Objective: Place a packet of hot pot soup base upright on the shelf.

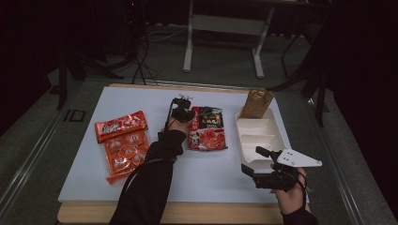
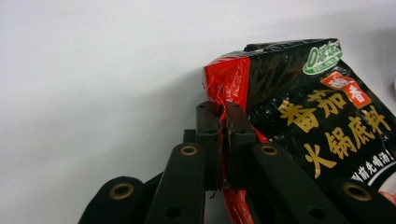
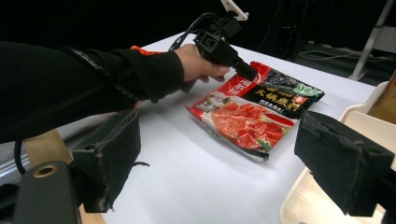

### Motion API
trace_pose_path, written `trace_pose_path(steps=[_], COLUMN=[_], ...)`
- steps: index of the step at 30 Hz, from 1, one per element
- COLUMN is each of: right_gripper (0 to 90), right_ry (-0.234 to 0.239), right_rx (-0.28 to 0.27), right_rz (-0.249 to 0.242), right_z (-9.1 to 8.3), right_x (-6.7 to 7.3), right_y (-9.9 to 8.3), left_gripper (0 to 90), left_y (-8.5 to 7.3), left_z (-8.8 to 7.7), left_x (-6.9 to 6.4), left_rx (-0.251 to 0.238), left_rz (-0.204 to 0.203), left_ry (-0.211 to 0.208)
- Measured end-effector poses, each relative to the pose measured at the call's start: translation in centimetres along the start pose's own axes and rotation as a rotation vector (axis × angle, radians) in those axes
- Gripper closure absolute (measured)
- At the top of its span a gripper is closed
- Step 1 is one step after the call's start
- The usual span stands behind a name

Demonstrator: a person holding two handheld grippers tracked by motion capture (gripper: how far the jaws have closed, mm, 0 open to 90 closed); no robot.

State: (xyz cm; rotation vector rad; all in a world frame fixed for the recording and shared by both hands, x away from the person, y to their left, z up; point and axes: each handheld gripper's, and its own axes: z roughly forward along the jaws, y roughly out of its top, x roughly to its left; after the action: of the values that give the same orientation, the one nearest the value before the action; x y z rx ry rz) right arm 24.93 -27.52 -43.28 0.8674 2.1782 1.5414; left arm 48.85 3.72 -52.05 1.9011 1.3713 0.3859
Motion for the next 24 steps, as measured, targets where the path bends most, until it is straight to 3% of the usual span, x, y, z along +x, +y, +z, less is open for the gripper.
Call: trace_pose_path(steps=[6,16,24], right_gripper=[14.4,14.4,15.0], right_ry=[-0.001,-0.009,-0.024], right_rx=[-0.002,-0.008,-0.022], right_rz=[0.0,-0.004,-0.012], right_z=[-0.1,-0.2,-0.3], right_x=[0.0,0.0,0.0], right_y=[0.1,0.2,0.3], left_gripper=[88.1,88.2,88.2], left_y=[0.5,1.0,1.0], left_z=[-2.0,-5.2,-7.7], left_x=[-0.4,-2.0,-2.7], left_rx=[-0.066,-0.156,-0.209], left_rz=[-0.021,0.039,0.067], left_ry=[-0.045,-0.079,-0.133])
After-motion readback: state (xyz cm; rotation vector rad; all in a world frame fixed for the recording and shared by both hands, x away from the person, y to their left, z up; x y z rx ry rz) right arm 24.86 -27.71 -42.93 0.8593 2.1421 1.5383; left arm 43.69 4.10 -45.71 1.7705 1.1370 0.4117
